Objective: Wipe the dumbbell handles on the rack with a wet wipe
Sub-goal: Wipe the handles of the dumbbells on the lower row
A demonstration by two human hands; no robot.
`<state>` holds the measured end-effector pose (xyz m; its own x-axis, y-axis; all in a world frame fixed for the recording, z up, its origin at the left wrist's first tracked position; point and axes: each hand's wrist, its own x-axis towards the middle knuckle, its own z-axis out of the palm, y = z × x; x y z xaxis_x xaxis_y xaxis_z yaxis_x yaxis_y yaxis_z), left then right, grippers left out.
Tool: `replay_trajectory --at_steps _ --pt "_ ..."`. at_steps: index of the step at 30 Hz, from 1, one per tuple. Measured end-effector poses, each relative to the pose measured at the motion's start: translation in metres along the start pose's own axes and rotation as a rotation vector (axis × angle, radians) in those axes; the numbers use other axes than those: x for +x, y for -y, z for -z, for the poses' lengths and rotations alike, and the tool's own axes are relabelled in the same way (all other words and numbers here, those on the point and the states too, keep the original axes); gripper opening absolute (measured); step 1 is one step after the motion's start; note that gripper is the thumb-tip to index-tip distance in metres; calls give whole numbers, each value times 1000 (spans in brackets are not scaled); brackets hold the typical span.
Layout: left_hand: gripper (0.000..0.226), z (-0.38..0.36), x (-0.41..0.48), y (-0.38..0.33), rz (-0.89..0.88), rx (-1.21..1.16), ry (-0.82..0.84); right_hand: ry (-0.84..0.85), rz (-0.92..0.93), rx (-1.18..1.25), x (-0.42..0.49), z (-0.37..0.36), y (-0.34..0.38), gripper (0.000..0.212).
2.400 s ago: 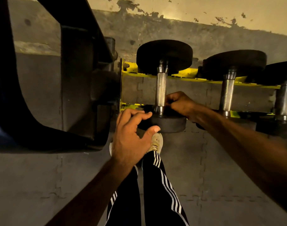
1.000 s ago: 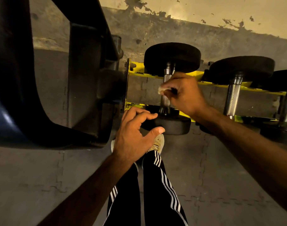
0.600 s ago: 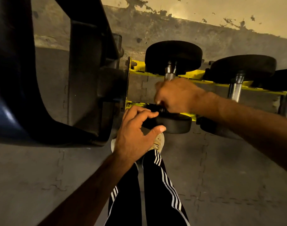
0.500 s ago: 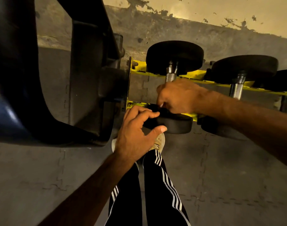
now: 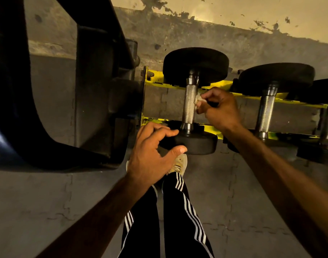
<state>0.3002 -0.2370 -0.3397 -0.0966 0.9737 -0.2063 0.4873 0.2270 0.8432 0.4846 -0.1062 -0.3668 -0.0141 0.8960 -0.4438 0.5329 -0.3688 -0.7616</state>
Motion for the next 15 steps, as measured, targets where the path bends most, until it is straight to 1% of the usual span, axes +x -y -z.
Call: replay_trajectory --at_steps 1,4,5,6,8,10,11,12,13,15 --pt "43 0 1 0 1 -5 6 77 -26 -49 -1 3 -2 17" --pt "43 1 2 0 3 1 13 422 -147 -208 -13 21 -1 14" --pt "43 1 1 0 2 5 11 464 -157 -202 -14 25 -1 13" --pt "43 0 0 -1 2 7 6 440 -141 -154 -14 24 -2 13" --pt "42 -1 -1 -2 3 9 -8 269 -129 -19 -9 13 -3 14" --pt "42 -2 -3 -1 2 14 -17 110 -169 94 -2 0 -4 13" --pt "42 -2 -3 0 -4 17 -23 104 -202 149 0 -3 -4 13" --pt "41 -3 -3 1 -10 17 -28 156 -235 177 1 -2 -6 14" --pt "41 -3 -3 1 -17 12 -29 248 -257 163 -1 6 -9 16" --pt "40 -4 -2 2 -28 -2 -36 454 -264 25 -8 22 -13 18"
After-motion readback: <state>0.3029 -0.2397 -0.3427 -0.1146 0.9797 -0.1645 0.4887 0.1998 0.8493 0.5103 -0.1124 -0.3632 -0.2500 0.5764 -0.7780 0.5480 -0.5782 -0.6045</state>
